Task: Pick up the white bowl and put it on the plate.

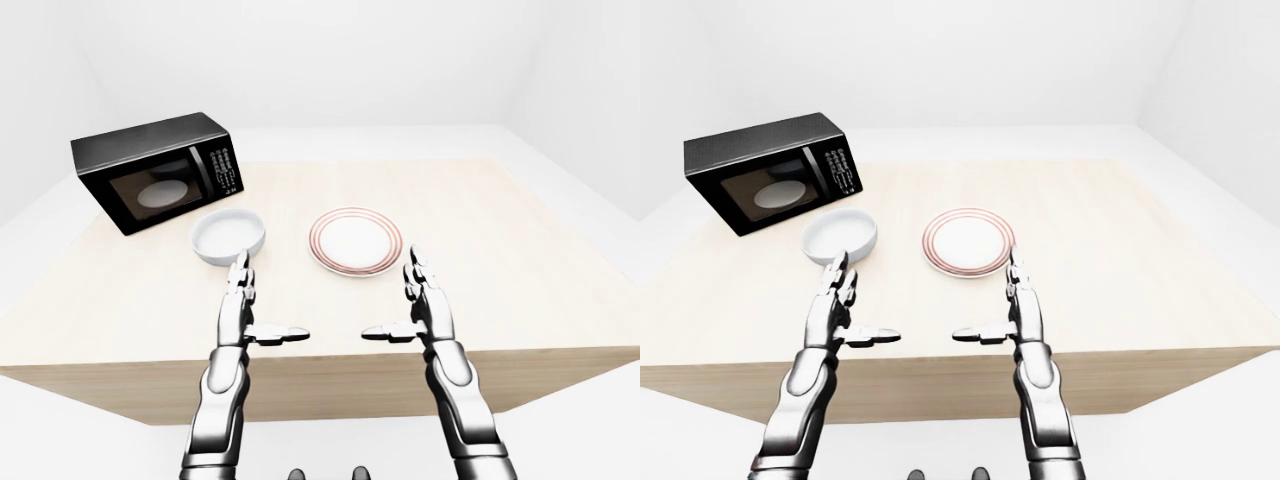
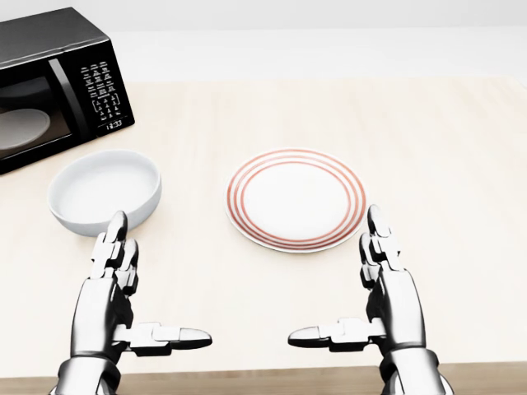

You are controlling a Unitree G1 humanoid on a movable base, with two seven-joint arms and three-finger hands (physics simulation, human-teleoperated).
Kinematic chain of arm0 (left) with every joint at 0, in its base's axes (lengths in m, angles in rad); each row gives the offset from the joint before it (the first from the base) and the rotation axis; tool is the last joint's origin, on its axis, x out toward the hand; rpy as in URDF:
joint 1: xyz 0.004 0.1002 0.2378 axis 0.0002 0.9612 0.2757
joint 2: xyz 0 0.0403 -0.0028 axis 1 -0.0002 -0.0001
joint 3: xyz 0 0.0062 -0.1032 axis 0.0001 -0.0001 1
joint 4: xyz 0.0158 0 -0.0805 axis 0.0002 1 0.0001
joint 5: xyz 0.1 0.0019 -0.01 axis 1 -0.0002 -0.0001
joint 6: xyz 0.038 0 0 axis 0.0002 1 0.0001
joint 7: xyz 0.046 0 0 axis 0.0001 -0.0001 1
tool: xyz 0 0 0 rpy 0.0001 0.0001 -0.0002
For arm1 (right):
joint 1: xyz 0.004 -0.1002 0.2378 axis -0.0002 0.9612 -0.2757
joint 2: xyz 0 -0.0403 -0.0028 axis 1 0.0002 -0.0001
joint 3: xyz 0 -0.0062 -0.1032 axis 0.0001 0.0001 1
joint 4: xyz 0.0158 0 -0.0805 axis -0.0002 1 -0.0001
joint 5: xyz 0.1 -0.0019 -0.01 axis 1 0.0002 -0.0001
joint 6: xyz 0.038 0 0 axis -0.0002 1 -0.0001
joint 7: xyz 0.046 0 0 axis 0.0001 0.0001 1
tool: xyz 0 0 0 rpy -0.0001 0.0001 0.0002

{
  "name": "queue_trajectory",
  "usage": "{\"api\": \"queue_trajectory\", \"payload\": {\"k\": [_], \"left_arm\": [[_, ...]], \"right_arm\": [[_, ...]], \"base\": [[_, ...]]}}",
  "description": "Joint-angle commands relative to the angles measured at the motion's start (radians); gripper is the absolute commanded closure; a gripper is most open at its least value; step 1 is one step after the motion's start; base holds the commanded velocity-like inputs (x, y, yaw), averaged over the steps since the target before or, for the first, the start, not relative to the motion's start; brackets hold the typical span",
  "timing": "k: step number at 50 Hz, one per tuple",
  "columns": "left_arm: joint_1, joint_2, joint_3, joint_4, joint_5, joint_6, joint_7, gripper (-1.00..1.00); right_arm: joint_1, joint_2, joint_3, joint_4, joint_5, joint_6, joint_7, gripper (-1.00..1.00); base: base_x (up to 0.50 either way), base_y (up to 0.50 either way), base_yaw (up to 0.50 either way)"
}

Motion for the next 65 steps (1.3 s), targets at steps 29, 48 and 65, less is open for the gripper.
{"api": "queue_trajectory", "payload": {"k": [29,48,65], "left_arm": [[0.002,0.010,0.021,-0.001,-0.009,-0.001,-0.021,-1.00],[-0.002,0.011,0.023,0.006,-0.011,-0.005,-0.023,-1.00],[-0.002,0.012,0.023,0.006,-0.011,-0.005,-0.023,-1.00]], "right_arm": [[0.018,-0.004,0.006,0.007,-0.035,-0.036,0.038,-1.00],[0.016,-0.003,0.014,0.023,-0.044,-0.050,0.041,-1.00],[0.017,-0.002,0.016,0.030,-0.048,-0.058,0.042,-1.00]], "base": [[0.00,0.17,0.00],[0.00,0.34,0.00],[0.00,0.34,0.00]]}}
